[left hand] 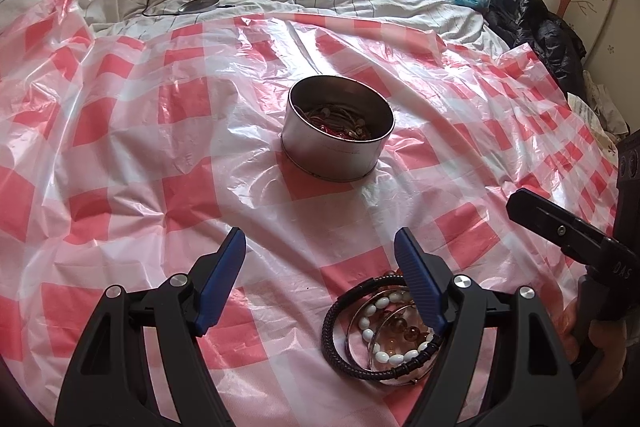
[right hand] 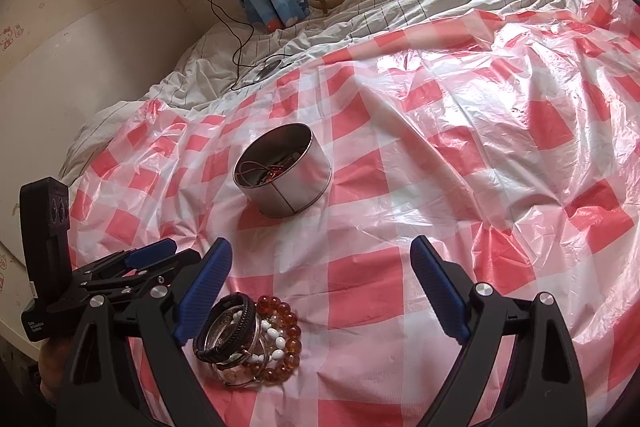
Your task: Organize jewelry
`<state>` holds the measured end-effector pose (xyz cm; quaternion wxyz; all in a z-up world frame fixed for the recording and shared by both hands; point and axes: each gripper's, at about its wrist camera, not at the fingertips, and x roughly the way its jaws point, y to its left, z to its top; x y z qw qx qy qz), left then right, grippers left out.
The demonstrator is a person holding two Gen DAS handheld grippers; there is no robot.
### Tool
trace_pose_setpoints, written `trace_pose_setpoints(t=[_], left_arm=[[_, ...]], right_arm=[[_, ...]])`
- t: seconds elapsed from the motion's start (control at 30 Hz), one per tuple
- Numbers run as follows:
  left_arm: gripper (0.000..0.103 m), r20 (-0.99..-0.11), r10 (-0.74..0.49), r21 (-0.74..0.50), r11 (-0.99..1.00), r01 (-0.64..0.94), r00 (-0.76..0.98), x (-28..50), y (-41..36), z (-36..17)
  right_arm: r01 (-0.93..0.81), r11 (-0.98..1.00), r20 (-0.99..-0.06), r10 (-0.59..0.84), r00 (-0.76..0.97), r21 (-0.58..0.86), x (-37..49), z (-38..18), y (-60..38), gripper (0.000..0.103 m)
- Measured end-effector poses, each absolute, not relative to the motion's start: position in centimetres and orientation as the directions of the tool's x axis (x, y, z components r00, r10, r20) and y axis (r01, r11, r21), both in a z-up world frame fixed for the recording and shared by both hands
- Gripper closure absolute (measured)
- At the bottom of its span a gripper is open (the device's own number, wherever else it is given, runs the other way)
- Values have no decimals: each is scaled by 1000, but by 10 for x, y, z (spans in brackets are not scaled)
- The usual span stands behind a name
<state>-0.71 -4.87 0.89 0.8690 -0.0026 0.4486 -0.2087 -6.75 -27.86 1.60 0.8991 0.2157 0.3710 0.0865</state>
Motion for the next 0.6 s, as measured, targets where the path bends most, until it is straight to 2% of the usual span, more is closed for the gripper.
trace_pose_setpoints(t=[0.6], left_arm=[[30,-779,-368,-185,909,374,508,1,-54,6]], right_arm=[[10,893,-637,313,704,449,-59,11,-282,16]])
